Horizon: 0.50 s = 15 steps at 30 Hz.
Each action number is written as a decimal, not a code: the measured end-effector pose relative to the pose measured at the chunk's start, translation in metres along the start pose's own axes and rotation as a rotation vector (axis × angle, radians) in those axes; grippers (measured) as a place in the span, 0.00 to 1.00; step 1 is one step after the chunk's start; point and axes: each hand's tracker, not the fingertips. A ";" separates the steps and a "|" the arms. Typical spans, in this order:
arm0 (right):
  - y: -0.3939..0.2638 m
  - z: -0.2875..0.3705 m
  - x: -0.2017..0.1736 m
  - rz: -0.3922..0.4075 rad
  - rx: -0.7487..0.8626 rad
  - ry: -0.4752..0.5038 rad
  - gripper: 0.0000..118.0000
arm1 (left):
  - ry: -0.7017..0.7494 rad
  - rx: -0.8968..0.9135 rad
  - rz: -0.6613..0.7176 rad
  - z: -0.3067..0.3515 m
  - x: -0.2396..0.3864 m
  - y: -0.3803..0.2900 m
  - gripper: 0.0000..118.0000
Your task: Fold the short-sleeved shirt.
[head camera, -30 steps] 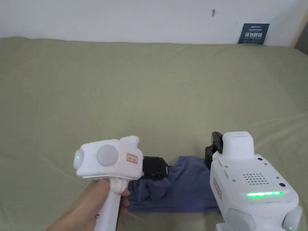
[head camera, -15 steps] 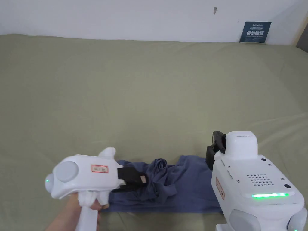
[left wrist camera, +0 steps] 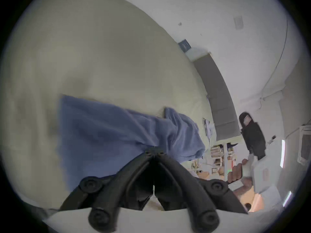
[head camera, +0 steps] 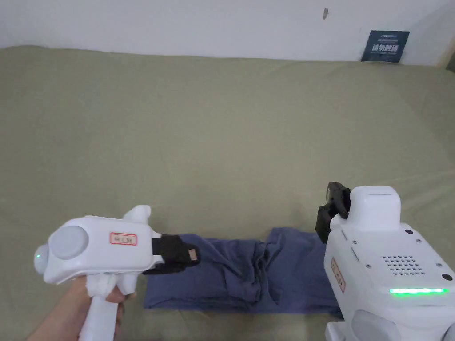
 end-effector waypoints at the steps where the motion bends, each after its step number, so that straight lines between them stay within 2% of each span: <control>1: 0.001 0.002 -0.001 0.003 0.011 0.000 0.00 | 0.024 0.020 -0.012 0.014 -0.010 0.003 0.00; 4: 0.002 0.006 -0.004 0.026 0.044 -0.013 0.00 | 0.079 0.027 0.023 0.041 -0.034 0.009 0.00; 9: 0.004 0.011 -0.006 0.027 0.088 -0.029 0.00 | 0.017 -0.052 0.050 0.033 -0.056 0.012 0.02; 10: 0.004 0.011 -0.005 0.023 0.093 -0.028 0.00 | 0.014 -0.055 0.041 0.027 -0.055 0.012 0.24; 12: 0.005 0.011 -0.004 0.022 0.090 -0.032 0.00 | -0.028 -0.076 0.040 0.011 -0.060 0.011 0.91; 13: 0.005 0.011 -0.003 0.015 0.090 -0.035 0.00 | -0.044 -0.065 0.043 0.005 -0.064 0.010 1.00; 15: 0.006 0.009 0.000 -0.001 0.084 -0.033 0.00 | -0.090 -0.098 0.090 -0.012 -0.067 0.015 0.96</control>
